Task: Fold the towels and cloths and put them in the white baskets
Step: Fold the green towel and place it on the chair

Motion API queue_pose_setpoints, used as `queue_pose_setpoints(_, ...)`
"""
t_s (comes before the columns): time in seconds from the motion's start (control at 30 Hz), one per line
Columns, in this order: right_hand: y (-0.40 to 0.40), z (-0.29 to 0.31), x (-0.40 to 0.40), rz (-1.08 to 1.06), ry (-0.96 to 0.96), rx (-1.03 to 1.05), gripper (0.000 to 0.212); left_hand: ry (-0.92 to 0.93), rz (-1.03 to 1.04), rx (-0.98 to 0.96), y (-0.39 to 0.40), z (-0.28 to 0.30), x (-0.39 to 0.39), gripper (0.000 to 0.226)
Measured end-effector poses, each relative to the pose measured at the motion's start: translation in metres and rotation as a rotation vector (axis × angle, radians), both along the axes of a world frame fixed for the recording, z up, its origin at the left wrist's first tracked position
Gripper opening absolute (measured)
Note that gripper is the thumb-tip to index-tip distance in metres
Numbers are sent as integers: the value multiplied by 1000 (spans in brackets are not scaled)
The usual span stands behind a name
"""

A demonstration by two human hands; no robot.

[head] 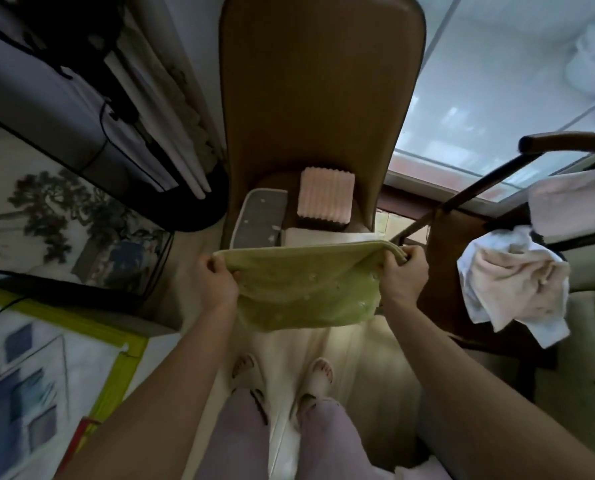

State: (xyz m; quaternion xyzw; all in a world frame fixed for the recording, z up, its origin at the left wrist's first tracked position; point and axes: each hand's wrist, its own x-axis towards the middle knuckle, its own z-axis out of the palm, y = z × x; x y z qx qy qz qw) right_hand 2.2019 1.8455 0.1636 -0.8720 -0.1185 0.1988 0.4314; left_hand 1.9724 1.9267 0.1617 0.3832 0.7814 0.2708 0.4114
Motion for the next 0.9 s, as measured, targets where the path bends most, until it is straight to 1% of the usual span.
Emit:
queue_pose_setpoints(0.1, 17, -36, 9, 2, -11, -26, 3, -34, 31, -34, 19, -40, 11, 30)
queue_pose_setpoints(0.17, 35, -62, 17, 16, -31, -32, 3, -14, 21, -40, 40, -67, 18, 29)
queue_pose_setpoints(0.3, 78, -106, 40, 38, -157, -131, 6, 7, -16, 46, 90, -109, 39, 30)
queue_pose_setpoints(0.37, 98, -125, 51, 46, -161, -160, 4, 13, -27, 79, 115, -130, 48, 27)
queue_pose_setpoints(0.5, 134, -149, 60, 21, -113, -67, 5, -97, 68, 118, 151, -170, 64, 15)
queue_pose_setpoints(0.53, 142, -155, 61, -2, -105, -26, 8, -118, 103, 137, 158, -176, 67, 18)
queue_pose_setpoints(0.57, 149, -161, 62, -16, -95, 7, 12, -90, 94, 157, 164, -182, 72, 21)
queue_pose_setpoints(0.63, 159, -173, 60, 38, -83, 43, 17, 6, 6, 187, 172, -187, 78, 28)
queue_pose_setpoints(0.7, 163, -190, 57, 214, -153, 15, 15, 58, -95, 225, 178, -196, 80, 29)
queue_pose_setpoints(0.77, 161, -209, 54, 424, -235, -84, 31, 138, -234, 241, 181, -209, 79, 27)
queue_pose_setpoints(0.83, 156, -226, 51, 551, -260, -188, 49, 188, -410, 230, 178, -223, 81, 30)
queue_pose_setpoints(0.87, 153, -235, 50, 586, -281, -223, 57, 200, -501, 201, 172, -229, 83, 44)
queue_pose_setpoints(0.9, 151, -243, 50, 614, -315, -249, 63, 219, -578, 159, 166, -234, 86, 66)
